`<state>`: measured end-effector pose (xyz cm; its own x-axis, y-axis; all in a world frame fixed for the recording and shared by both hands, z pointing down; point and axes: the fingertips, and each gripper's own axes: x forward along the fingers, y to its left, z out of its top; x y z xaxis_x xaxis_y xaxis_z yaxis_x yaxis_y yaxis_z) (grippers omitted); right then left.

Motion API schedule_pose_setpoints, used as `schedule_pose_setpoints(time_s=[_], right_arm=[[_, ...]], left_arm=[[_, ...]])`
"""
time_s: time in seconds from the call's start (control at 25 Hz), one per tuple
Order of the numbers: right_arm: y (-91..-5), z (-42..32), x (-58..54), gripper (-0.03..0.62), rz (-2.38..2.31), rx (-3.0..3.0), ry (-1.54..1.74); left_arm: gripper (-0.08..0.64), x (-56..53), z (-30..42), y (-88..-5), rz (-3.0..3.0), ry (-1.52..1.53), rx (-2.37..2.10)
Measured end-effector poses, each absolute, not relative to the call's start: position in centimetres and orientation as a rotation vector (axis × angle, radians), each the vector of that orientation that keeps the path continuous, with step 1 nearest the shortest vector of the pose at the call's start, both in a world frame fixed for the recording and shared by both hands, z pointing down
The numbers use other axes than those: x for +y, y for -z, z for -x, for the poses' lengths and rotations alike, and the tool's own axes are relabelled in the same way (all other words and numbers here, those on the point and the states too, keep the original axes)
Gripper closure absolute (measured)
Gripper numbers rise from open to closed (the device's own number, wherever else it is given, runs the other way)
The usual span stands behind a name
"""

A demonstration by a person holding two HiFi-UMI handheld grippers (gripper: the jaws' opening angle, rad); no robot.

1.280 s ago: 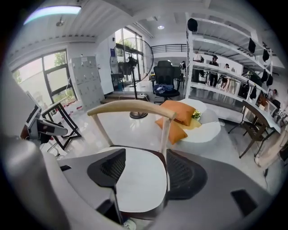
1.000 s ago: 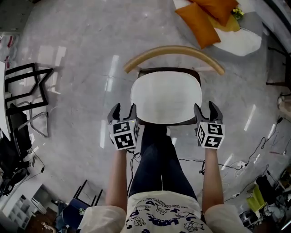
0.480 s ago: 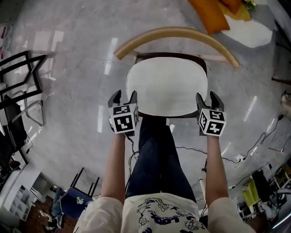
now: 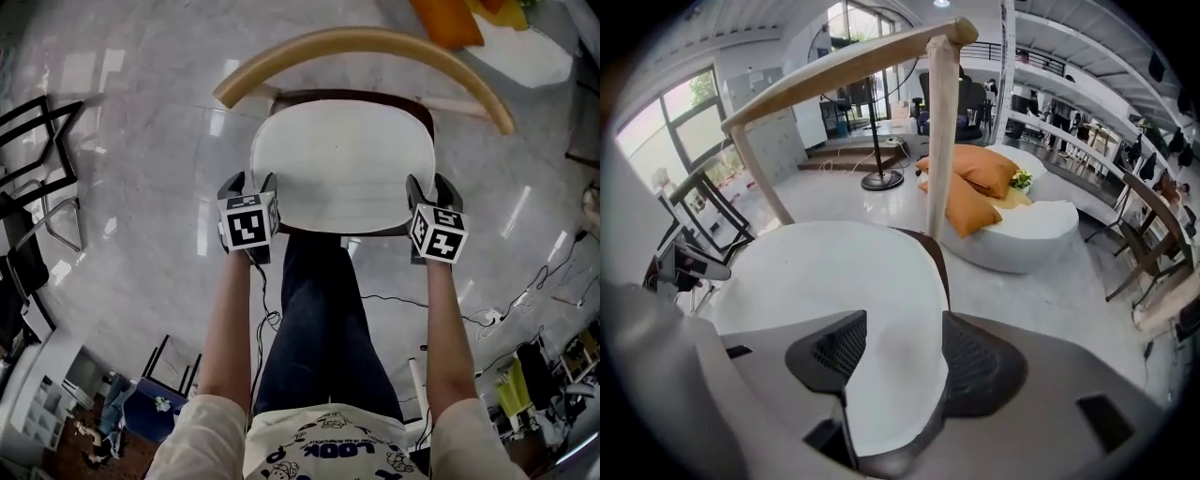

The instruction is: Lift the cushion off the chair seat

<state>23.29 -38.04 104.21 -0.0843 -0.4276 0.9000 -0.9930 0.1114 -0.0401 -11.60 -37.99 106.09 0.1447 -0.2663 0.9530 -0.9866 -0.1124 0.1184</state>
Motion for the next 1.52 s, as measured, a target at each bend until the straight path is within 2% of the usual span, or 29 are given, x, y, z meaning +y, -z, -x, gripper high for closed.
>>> schedule_pose_setpoints(time_s=[0.52,0.72,0.92,1.0,1.12,1.2,1.52], right_arm=[[-107.3,-24.0,-38.2,0.288,-1.349,-1.599,-0.99],[-107.5,-23.7,-38.1,0.297,-1.365,-1.615,-0.989],[-107.5,-23.5,-38.0,0.345,-1.382,-1.615,-0.999],[-107.2,-23.6,-38.0,0.363,-1.392,-1.603,-0.983],[-106.8,-24.0,-38.1,0.459,-1.422,-1.572,-0.982],[-106.6,-24.2,-38.0,0.497,-1.427,-1.561,-0.996],[-102.7,-23.5,-37.4,0.528,-1.45,-1.603,-0.972]], left_arm=[[0.302,-38.1,11.7,-108.0,-1.508,-1.023,-1.242],[0.345,-38.0,11.5,-108.4,-1.493,-0.966,-1.235],[0.363,-37.9,10.9,-108.6,-1.482,-0.999,-1.214],[0.401,-37.9,10.6,-108.4,-1.488,-1.016,-1.189],[0.458,-38.0,10.8,-108.2,-1.479,-1.039,-1.181],[0.511,-37.9,11.0,-108.0,-1.47,-1.044,-1.196],[0.535,-37.6,10.8,-105.0,-1.498,-1.03,-1.232]])
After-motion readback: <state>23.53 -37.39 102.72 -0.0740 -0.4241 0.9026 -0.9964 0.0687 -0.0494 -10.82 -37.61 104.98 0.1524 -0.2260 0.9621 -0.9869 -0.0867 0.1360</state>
